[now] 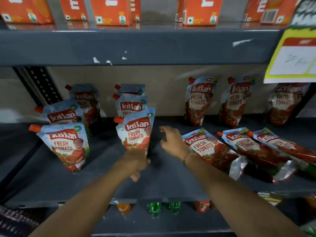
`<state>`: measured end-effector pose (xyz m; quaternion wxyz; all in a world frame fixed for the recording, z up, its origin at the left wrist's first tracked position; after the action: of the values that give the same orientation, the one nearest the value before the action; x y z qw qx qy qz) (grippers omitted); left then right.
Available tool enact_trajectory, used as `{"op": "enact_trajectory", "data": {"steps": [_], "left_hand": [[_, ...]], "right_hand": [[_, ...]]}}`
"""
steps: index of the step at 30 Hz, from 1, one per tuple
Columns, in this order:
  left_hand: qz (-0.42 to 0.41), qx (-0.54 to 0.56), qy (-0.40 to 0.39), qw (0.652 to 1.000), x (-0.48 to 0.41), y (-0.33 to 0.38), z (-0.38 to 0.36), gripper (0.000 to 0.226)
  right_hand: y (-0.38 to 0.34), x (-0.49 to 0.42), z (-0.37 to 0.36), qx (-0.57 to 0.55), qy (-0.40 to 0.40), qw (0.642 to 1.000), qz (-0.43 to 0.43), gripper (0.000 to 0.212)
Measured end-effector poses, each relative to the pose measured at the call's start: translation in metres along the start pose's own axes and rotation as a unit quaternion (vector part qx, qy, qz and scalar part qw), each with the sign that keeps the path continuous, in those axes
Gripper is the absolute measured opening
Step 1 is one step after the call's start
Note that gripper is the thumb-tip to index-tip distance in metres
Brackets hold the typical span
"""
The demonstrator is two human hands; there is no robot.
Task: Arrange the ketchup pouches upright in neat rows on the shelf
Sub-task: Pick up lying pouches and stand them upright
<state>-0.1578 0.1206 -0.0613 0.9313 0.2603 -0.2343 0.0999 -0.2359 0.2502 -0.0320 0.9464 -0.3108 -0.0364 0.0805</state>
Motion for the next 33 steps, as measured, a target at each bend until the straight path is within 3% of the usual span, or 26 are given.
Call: {"op": "enact_trajectory", "data": {"steps": [3, 6, 9, 12, 15, 19, 22, 24, 29, 33], "left_hand": [[-0.070, 0.129, -0.045, 0.988, -0.016, 0.047, -0.027, 0.047], [-0.058, 0.347, -0.056, 0.934, -0.030, 0.088, -0.056, 0.050], [-0.017, 0.483, -0.119, 0.867, -0.034, 0.118, -0.085, 0.053], [-0.008, 0.549, -0.118, 0.828, -0.037, 0.137, -0.101, 0.031], [-0.028, 0.570, -0.053, 0.820, -0.039, 0.141, -0.103, 0.017], [-0.112, 0.576, 0.102, 0.803, -0.036, 0.141, -0.068, 0.015], [-0.224, 0.441, 0.267, 0.827, -0.025, 0.143, -0.017, 0.024], [-0.281, 0.355, 0.331, 0.828, -0.015, 0.145, -0.001, 0.028], [-0.210, 0.208, 0.423, 0.857, -0.011, 0.137, -0.014, 0.025], [-0.107, 0.326, 0.487, 0.804, 0.000, 0.145, -0.042, 0.018]], "right_hand": [[0.052, -0.008, 0.040, 0.224, 0.023, 0.967, -0.115, 0.045], [0.108, 0.003, 0.068, 0.261, -0.046, 0.938, -0.222, 0.063], [0.133, 0.008, 0.092, 0.278, -0.010, 0.930, -0.239, 0.045], [0.145, 0.011, 0.102, 0.227, 0.010, 0.938, -0.261, 0.037], [0.147, 0.012, 0.107, 0.164, 0.003, 0.952, -0.257, 0.035], [0.134, 0.014, 0.130, 0.055, 0.082, 0.977, -0.191, 0.026], [0.119, 0.022, 0.149, -0.025, 0.168, 0.979, -0.114, 0.022], [0.115, 0.031, 0.152, -0.066, 0.208, 0.972, -0.084, 0.020], [0.130, 0.037, 0.131, -0.019, 0.145, 0.986, -0.077, 0.021], [0.148, 0.029, 0.145, 0.030, 0.087, 0.993, -0.074, 0.024]]}}
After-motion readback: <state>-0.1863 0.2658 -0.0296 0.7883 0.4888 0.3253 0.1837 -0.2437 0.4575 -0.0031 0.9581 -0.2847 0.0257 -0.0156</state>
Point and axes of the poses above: each hand's wrist, its own x-axis away from the middle knuckle, its own z-axis out of the back of the hand, y = z × x, the point moved 7 cm from there along -x, towards the middle knuckle, and after that the axes turned 11 degrees about -z, right-handed, at the moved point
